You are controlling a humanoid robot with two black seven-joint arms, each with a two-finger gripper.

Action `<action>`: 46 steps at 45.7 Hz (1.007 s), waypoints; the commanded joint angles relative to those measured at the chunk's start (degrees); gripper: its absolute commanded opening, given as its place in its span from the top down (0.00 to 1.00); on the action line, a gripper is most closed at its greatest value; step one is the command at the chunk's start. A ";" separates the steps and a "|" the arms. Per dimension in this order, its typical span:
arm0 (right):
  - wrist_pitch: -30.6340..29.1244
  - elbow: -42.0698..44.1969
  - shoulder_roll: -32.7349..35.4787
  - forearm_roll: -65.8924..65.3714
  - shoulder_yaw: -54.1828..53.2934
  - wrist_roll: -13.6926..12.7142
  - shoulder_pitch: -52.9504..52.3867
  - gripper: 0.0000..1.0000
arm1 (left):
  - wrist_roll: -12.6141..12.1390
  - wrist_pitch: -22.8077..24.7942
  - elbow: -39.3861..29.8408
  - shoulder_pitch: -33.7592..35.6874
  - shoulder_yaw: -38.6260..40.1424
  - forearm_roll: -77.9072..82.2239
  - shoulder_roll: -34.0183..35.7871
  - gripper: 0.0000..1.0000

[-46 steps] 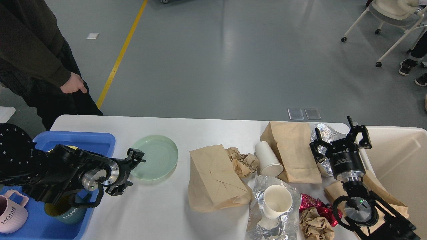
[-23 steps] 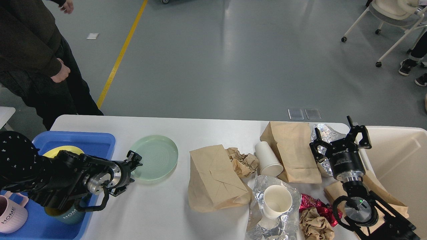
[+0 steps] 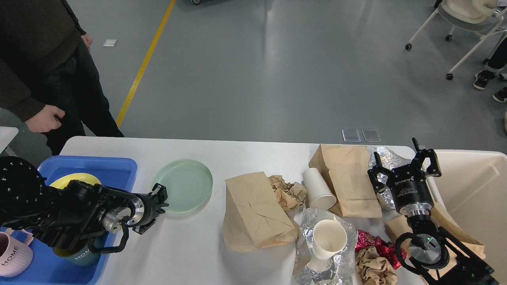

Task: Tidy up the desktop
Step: 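Grasp the pale green plate edge with the left gripper, then lift the pale green plate and swing it over the tray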

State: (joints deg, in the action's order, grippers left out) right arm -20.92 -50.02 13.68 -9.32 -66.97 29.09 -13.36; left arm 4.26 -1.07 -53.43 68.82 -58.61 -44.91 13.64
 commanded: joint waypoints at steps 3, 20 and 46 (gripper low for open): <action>0.00 -0.08 0.03 0.00 0.00 0.00 0.00 0.00 | -0.04 0.02 0.00 0.00 -0.02 0.00 -0.02 0.82; 0.00 -0.07 -0.06 0.00 0.00 0.00 0.00 0.00 | -0.04 0.02 0.17 -0.79 0.07 0.00 -0.02 0.82; 0.00 0.01 -0.06 0.00 0.00 0.00 0.00 0.00 | -1.53 0.63 0.17 -1.41 0.07 0.09 0.15 1.00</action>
State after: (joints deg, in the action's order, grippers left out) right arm -20.92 -50.01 13.66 -9.32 -66.97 29.09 -13.36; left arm 3.88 -0.68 -53.12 67.34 -58.54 -44.82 13.71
